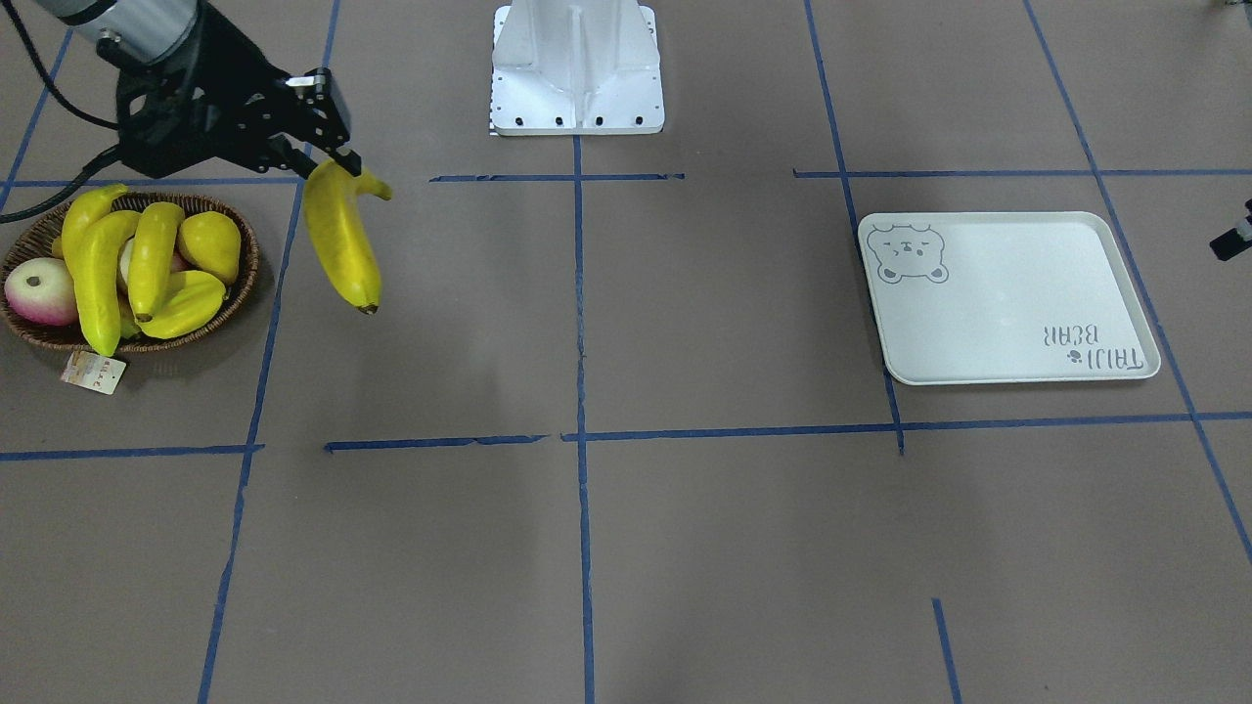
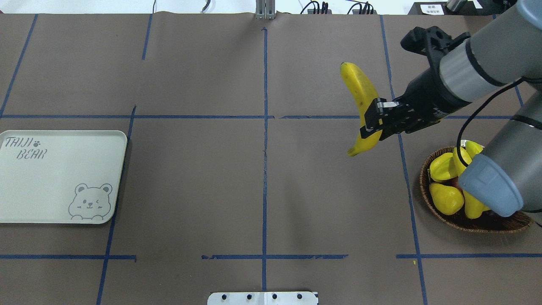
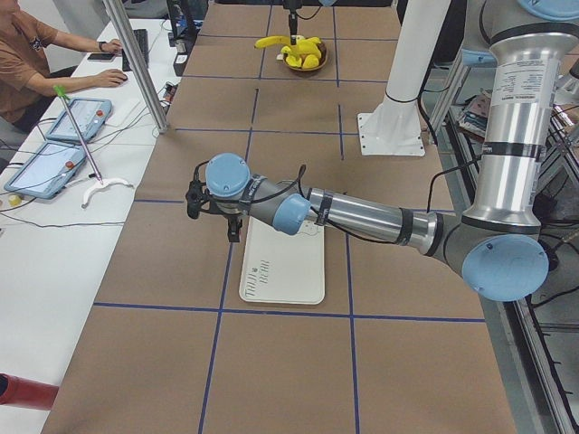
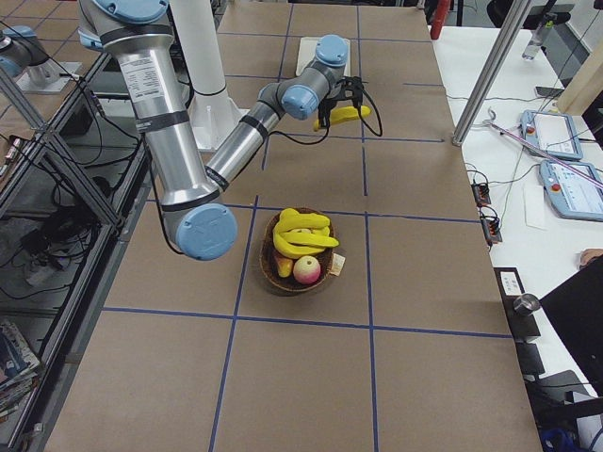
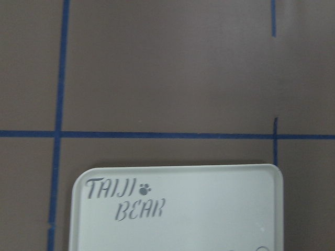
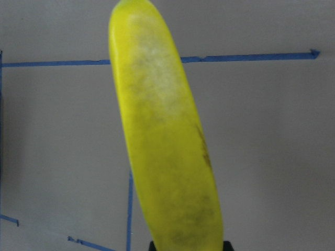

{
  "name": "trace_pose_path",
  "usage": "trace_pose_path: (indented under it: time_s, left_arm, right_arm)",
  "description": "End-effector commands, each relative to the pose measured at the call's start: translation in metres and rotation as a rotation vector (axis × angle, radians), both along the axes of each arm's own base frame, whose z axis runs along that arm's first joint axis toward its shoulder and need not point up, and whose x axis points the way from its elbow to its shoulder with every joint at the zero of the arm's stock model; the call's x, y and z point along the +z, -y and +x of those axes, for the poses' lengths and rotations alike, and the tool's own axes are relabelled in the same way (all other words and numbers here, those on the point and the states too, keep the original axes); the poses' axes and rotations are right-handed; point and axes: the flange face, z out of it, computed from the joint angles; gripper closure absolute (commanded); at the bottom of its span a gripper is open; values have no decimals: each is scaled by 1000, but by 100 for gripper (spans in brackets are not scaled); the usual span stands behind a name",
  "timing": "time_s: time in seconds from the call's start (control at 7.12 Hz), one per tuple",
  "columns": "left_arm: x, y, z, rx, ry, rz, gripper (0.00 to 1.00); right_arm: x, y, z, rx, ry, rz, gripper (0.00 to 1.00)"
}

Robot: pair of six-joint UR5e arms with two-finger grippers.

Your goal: Transfer all bananas from basket to plate

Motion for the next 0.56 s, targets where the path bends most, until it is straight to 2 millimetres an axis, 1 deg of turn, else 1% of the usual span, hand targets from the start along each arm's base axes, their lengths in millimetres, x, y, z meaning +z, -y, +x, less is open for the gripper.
trace_pose_path:
  time_s: [0.0, 0.14, 0.28, 0.42]
  left_arm:
    - [-77, 21, 91, 2, -110, -47, 1]
    - [-115, 26, 147, -21, -101, 15, 2]
    - [-153, 10, 228, -96, -141, -7, 2]
    - [-184, 2, 268, -169, -232, -52, 2]
  right_arm:
    - [-38, -26, -49, 31, 24, -36, 100]
    - [-53, -41, -66, 45, 52, -51, 100]
    - [-63, -55, -84, 80, 76, -52, 100]
    - [-68, -67, -98, 94, 92, -40, 100]
